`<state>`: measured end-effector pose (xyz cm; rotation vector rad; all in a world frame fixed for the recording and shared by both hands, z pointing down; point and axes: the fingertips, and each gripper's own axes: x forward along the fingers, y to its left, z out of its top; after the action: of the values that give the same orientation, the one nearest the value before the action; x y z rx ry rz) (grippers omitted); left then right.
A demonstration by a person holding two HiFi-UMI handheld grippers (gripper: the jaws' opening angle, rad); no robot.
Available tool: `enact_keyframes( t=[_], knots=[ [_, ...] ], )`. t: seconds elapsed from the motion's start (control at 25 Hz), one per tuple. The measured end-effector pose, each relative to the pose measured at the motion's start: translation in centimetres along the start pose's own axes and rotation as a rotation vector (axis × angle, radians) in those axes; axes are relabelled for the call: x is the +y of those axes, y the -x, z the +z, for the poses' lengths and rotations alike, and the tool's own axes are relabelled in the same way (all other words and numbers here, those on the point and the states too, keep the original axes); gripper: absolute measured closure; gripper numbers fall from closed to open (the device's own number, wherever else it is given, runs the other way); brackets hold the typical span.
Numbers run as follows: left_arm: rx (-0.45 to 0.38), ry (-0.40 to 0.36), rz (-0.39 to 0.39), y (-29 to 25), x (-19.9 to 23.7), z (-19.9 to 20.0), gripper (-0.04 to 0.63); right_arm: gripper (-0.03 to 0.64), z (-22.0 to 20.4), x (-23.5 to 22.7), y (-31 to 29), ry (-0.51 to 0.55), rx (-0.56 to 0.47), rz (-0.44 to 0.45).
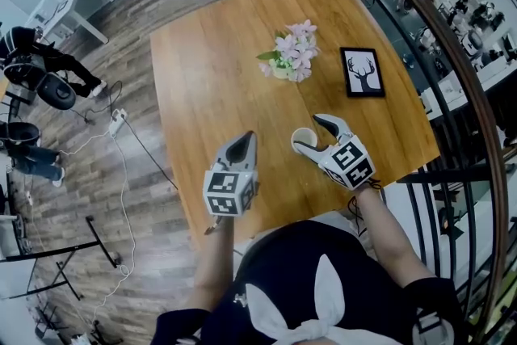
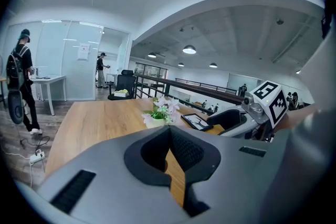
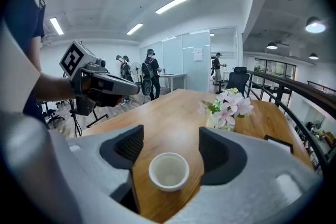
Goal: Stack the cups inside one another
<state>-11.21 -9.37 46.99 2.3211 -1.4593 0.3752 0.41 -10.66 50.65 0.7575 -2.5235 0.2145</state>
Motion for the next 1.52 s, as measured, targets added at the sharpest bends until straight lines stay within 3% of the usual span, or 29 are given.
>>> enact_keyframes(
  t=[0.56, 1.52],
  knots=[
    [-0.029, -0.023, -0.052, 1.4, -4.3, 0.6, 0.584, 0.617, 2.8, 1.5, 3.9, -0.010, -0.148, -0.072],
    [-0.013, -0.028, -0.083, 2.2, -6.4, -0.5, 0.584, 0.620, 3.0, 2.3, 5.7, 0.037, -0.164, -0.135]
  ],
)
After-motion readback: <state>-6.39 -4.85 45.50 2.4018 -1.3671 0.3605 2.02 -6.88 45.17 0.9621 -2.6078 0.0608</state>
